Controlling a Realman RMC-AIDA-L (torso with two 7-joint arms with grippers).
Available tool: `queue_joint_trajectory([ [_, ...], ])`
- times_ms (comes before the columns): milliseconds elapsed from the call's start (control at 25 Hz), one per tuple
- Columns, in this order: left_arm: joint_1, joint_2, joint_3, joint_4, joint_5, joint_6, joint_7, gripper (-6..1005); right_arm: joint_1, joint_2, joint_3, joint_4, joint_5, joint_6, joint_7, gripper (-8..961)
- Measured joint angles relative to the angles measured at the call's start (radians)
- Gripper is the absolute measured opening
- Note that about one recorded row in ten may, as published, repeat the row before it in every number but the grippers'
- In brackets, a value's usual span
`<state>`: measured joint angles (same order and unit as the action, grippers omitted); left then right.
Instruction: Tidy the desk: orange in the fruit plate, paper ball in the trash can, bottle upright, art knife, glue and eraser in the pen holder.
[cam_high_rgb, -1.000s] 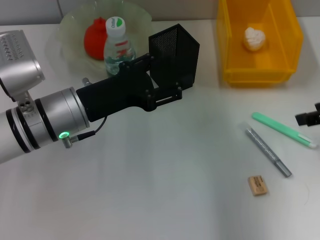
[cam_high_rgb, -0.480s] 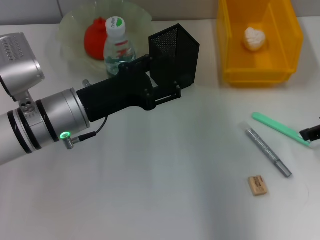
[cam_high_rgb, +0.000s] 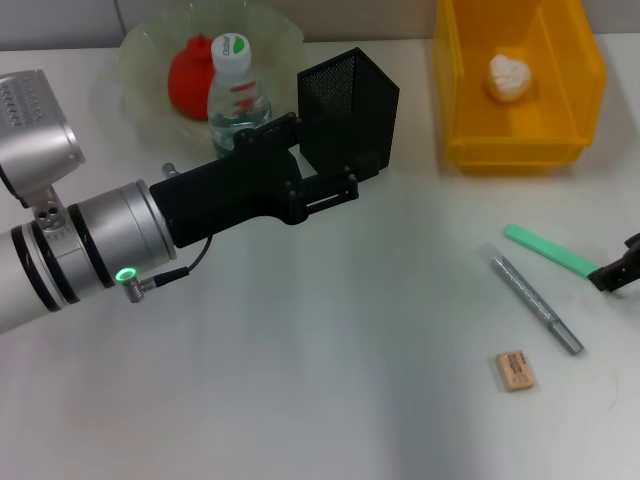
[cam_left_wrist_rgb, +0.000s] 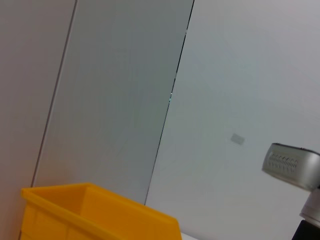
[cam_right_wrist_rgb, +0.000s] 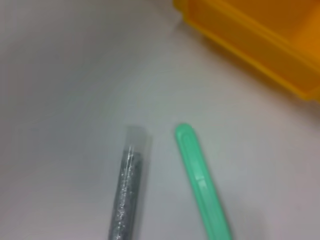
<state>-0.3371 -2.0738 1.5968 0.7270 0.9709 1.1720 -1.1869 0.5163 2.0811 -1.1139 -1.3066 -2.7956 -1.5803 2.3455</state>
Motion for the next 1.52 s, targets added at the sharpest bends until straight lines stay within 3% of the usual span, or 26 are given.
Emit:
queue_joint_trajectory([
  [360,0.001,0.000,0.000,-0.009,-0.001,0.000,0.004,769,0.028,0.001,-0.031,0.062,-0.026,0.026,0.009,672],
  [600,-0.001,-0.001,-0.004,-0.012,-0.002,0.000,0.004,770,0.038,0.001,-0.040,0.094,-0.038,0.051,0.009,507],
  [1040,-0.007,0.001,-0.008,-0.012,-0.017,0.009,0.005,770,0.054,0.000,-0.044,0.152,-0.038,0.102,0.004,481],
  [1360,-0.007,0.001,-0.008,-0.012,-0.017,0.008,0.008,769,0.052,0.000,-0.044,0.153,-0.031,0.096,0.001,401],
  [1520,-0.009,0.001,-0.012,-0.012,-0.017,0.009,0.010,769,0.047,0.001,-0.044,0.153,-0.030,0.091,0.001,315],
])
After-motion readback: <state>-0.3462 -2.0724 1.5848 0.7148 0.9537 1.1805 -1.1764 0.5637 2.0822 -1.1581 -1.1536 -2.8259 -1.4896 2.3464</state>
